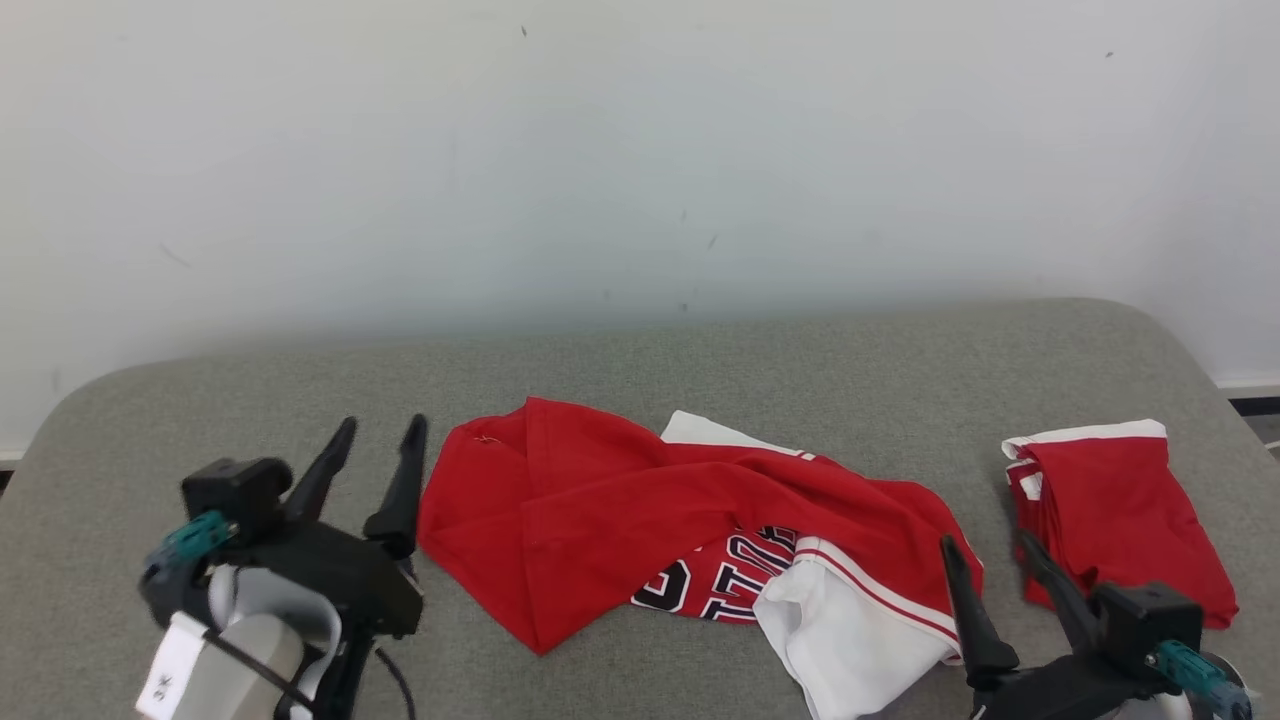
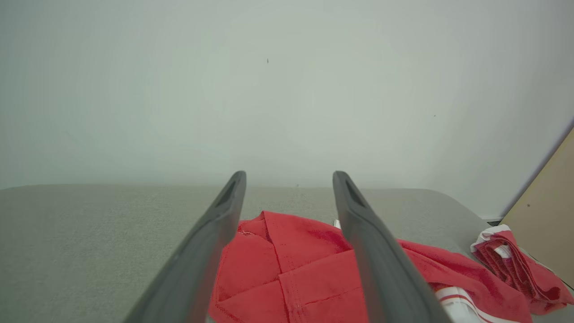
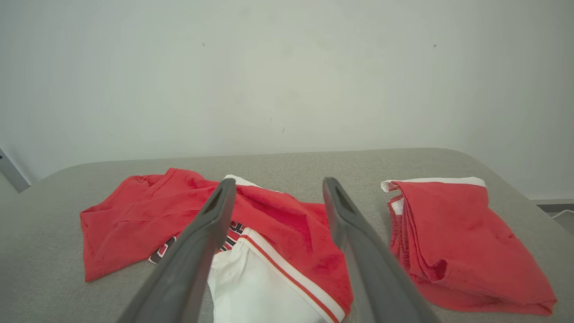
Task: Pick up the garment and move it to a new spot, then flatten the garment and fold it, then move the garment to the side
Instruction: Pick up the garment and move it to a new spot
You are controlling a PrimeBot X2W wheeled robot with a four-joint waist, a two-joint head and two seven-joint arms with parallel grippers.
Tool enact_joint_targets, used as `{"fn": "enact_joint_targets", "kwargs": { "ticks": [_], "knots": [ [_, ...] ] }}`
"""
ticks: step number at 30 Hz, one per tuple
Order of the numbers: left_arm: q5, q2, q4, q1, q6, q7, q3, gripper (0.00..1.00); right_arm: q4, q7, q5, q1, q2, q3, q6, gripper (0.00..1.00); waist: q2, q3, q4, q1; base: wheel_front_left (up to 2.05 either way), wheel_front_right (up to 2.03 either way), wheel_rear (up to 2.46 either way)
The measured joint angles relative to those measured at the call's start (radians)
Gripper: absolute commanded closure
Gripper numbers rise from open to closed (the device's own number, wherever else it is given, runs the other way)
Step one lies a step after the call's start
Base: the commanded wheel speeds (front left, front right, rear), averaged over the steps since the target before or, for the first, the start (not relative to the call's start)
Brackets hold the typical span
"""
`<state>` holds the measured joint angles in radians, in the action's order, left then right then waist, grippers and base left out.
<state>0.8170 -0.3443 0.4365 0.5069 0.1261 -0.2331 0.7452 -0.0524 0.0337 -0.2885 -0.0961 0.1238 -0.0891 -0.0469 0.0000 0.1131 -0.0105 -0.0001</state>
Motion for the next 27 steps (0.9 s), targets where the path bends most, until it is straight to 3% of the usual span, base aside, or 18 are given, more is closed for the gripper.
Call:
{"fn": "enact_joint_targets", "kwargs": {
  "ticks": [6, 13, 17, 27],
  "knots": [
    [-0.058, -0.033, -0.042, -0.171, 0.000, -0.014, -0.161, 0.00, -0.001, 0.001, 0.000, -0.029, -0.002, 0.026, -0.020, 0.00, 0.0000, 0.013, -0.032, 0.0000, 0.00, 0.00, 0.00],
    [-0.016, -0.060, -0.223, -0.358, 0.001, -0.014, -0.154, 0.00, -0.002, -0.007, -0.034, -0.031, -0.013, 0.033, -0.018, 0.00, 0.0000, 0.015, -0.037, 0.0000, 0.00, 0.00, 0.00],
    [-0.020, -0.062, -0.263, -0.451, 0.001, -0.014, -0.214, 0.00, -0.002, -0.010, -0.064, -0.036, -0.015, 0.049, -0.010, 0.00, 0.0000, 0.007, -0.031, 0.0000, 0.00, 0.00, 0.00],
    [-0.182, -0.062, -0.286, -0.546, 0.001, -0.012, -0.301, 0.00, 0.042, -0.004, -0.072, -0.039, 0.001, 0.059, 0.003, 0.00, 0.0000, -0.020, -0.027, 0.0000, 0.00, 0.00, 0.00]
  ]
}}
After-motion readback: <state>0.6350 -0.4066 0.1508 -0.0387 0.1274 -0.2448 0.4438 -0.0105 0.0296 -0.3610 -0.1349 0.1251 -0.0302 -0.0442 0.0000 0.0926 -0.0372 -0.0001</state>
